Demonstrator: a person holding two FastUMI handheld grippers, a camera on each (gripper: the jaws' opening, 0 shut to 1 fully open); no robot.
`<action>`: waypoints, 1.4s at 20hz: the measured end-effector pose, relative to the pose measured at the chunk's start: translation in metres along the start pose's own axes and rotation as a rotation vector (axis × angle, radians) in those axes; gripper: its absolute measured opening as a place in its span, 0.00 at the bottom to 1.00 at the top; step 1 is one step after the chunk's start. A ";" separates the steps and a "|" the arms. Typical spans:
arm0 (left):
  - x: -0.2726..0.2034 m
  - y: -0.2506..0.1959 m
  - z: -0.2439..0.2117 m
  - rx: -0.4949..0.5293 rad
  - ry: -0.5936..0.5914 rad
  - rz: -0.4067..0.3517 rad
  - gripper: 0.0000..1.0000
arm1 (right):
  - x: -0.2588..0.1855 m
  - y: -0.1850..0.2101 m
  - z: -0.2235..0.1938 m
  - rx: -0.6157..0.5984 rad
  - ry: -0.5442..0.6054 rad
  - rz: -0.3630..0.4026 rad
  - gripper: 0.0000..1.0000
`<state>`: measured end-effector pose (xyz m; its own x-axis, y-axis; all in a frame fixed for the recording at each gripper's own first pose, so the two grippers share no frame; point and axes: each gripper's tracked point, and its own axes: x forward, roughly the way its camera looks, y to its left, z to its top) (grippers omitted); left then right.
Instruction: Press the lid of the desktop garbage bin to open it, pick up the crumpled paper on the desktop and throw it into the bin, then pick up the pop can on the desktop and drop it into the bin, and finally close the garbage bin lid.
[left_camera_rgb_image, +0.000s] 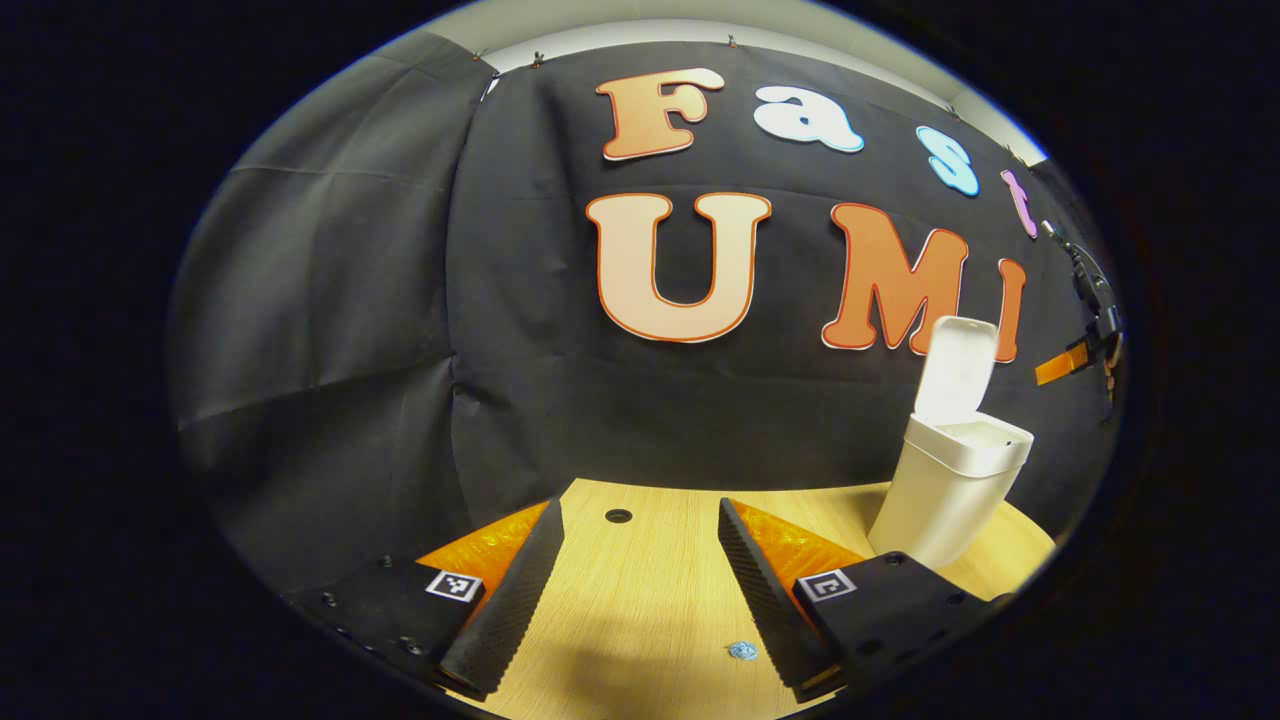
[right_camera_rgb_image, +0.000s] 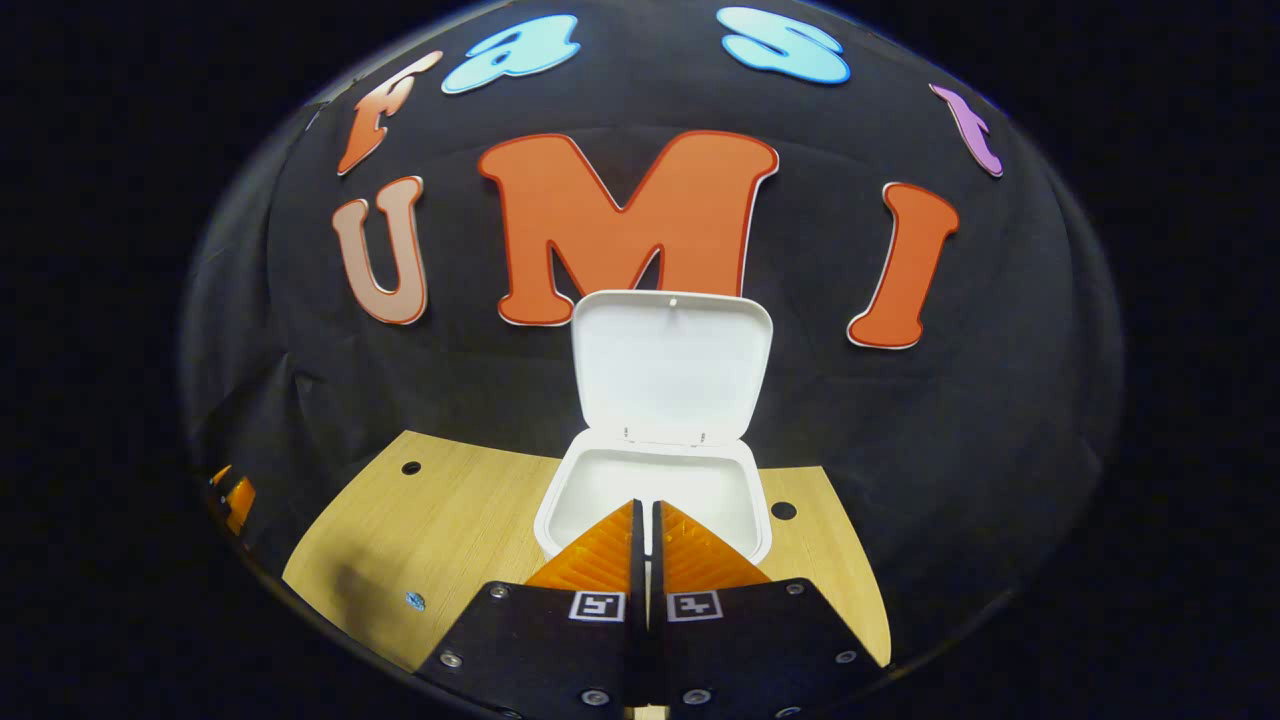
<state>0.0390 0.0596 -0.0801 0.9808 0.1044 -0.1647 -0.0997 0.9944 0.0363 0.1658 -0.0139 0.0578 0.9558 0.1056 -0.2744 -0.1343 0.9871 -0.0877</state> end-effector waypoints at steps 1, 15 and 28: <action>0.000 -0.001 0.000 0.004 -0.002 -0.002 0.99 | -0.012 0.005 -0.001 -0.010 -0.021 -0.001 0.01; 0.011 -0.028 -0.013 0.020 -0.005 -0.059 0.99 | -0.074 0.101 -0.052 -0.139 -0.145 0.118 0.29; 0.031 -0.063 -0.062 0.020 0.042 -0.128 0.99 | -0.069 0.110 -0.076 -0.033 -0.110 0.129 0.98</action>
<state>0.0654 0.0012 -0.1486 0.9774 -0.0223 -0.2102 0.0297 0.9990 0.0321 0.0654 0.0780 -0.0060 0.9527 0.2458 -0.1788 -0.2648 0.9600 -0.0908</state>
